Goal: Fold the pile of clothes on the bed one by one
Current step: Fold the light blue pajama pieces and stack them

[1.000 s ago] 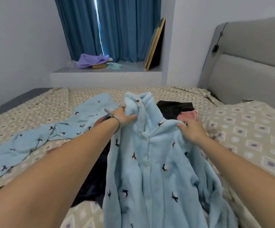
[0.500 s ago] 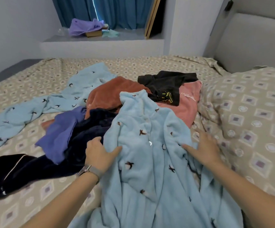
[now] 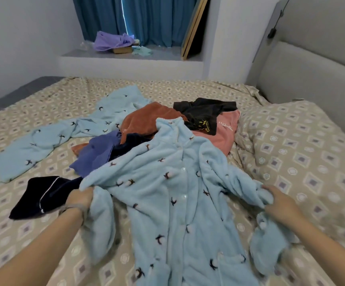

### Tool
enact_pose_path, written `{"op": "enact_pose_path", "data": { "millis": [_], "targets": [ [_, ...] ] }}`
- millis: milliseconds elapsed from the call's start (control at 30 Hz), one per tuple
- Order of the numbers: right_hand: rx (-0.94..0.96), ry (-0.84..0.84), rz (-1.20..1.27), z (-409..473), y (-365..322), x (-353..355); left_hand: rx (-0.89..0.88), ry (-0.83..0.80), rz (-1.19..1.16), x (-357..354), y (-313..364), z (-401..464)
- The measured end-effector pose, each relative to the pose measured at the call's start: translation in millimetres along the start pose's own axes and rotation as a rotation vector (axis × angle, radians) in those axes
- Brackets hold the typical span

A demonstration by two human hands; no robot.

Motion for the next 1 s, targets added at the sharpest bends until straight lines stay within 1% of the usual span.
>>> {"op": "enact_pose_path", "data": {
  "millis": [33, 67, 100, 167, 200, 233, 300, 333, 400, 500, 600, 700, 767, 933, 1000],
  "targets": [
    [0.008, 0.043, 0.057, -5.3, -3.9, 9.2, -0.022, -0.008, 0.003, 9.0, 6.6, 1.9],
    [0.025, 0.046, 0.093, -10.5, -11.6, 11.5, -0.066, -0.042, -0.008, 8.9, 16.7, -4.5],
    [0.028, 0.013, 0.105, -16.9, -19.5, 5.7, -0.136, -0.105, 0.029, 1.9, 29.1, -18.1],
    [0.012, -0.140, 0.003, -33.8, -31.2, -25.6, -0.257, -0.178, 0.220, -21.2, 37.2, -47.1],
    [-0.003, -0.224, -0.073, -46.3, -33.6, -47.0, -0.330, -0.184, 0.324, -34.9, 36.2, -59.8],
    [-0.018, -0.284, -0.131, -60.2, -33.8, -67.5, -0.420, -0.190, 0.377, -46.4, 35.8, -78.5],
    [-0.031, -0.383, -0.181, -95.0, -34.0, -105.7, -0.578, -0.285, 0.381, -74.6, 27.7, -126.8],
    [-0.015, -0.409, -0.163, -114.7, -37.1, -118.6, -0.595, -0.329, 0.364, -84.3, 19.4, -151.2],
    [0.017, -0.445, -0.123, -154.2, -42.7, -134.5, -0.551, -0.385, 0.402, -97.0, -7.0, -186.4],
    [0.051, -0.428, -0.088, -191.6, -42.3, -139.0, -0.492, -0.397, 0.451, -105.9, -42.5, -211.5],
    [0.013, -0.361, -0.031, -204.4, -23.0, -144.6, -0.448, -0.430, 0.436, -105.0, -60.5, -228.6],
    [-0.073, -0.346, 0.024, -213.9, -5.2, -142.3, -0.417, -0.404, 0.371, -97.1, -69.2, -236.2],
    [-0.085, -0.325, 0.064, -220.5, -1.6, -135.5, -0.410, -0.377, 0.359, -93.9, -75.8, -239.2],
    [0.028, -0.290, -0.050, -238.8, -4.3, -132.2, -0.435, -0.361, 0.366, -91.8, -100.7, -264.8],
    [0.063, -0.306, -0.087, -247.0, -7.1, -137.5, -0.455, -0.337, 0.388, -87.2, -107.1, -275.3]
  ]
}}
Point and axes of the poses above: each hand's wrist, its own z-axis towards the middle knuckle, its own x-axis out of the back of the hand, y = z × x, the point moved 10 cm from there along z, towards the middle knuckle, and after that the axes turned 5 degrees about z, right-handed, at the moved point
